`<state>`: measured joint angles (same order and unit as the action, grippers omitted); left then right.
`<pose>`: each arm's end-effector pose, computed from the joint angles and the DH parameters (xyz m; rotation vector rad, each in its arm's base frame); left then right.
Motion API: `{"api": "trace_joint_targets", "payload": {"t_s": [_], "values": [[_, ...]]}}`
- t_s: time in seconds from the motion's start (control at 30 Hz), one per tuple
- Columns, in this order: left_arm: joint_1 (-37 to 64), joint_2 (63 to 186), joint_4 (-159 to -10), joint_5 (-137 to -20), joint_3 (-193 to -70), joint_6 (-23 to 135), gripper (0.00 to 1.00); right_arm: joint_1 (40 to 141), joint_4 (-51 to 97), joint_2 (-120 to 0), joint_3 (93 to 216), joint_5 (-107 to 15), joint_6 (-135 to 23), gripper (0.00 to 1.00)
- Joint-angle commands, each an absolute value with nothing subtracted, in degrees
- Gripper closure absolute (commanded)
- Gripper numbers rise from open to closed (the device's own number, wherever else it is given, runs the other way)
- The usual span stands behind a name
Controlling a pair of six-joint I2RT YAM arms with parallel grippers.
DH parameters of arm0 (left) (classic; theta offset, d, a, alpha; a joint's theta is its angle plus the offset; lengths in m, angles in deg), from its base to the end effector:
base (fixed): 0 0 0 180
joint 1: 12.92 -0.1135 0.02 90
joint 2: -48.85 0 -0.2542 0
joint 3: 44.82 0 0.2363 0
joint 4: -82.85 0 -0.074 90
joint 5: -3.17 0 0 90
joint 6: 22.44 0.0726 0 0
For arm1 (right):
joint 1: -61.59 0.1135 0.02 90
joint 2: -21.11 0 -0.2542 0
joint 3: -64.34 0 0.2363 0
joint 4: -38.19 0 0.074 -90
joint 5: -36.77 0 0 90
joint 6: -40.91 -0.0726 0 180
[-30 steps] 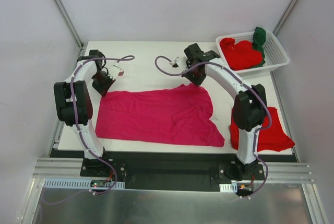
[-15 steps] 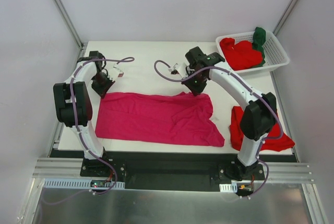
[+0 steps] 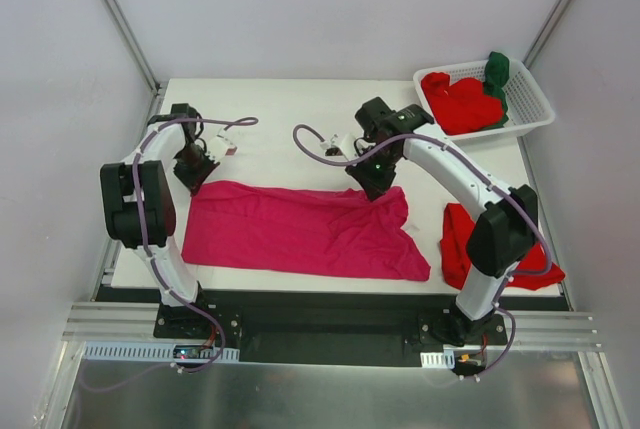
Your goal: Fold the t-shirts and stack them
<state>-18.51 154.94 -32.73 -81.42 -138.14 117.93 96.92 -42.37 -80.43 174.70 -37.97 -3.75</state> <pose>0.3523 0.0276 0.1629 1.1188 2.6755 0.0317 0.2741 0.2177 0.2620 -1.8472 2.0829 0.3324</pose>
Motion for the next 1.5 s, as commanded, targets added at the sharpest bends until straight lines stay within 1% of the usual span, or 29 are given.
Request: {"api": "trace_joint_targets", "payload": {"t_s": [0.0, 0.57, 1.03, 1.47], "values": [[-18.11, 151.25, -31.37, -82.44, -137.40, 118.89, 1.00, 97.80, -46.83, -77.33, 174.41, -34.61, -1.46, 0.99], [-18.11, 149.40, -31.37, -83.05, -136.17, 118.89, 1.00, 99.56, -54.39, -76.28, 173.45, -30.99, 1.71, 0.99], [-16.79, 148.08, -30.94, -82.00, -131.78, 119.15, 1.00, 101.32, -53.87, -75.92, 170.54, -32.14, 2.68, 0.99], [-16.79, 145.36, -29.62, -84.19, -129.93, 120.56, 1.00, 101.93, -55.62, -75.57, 171.59, -32.84, 3.73, 0.99]]}}
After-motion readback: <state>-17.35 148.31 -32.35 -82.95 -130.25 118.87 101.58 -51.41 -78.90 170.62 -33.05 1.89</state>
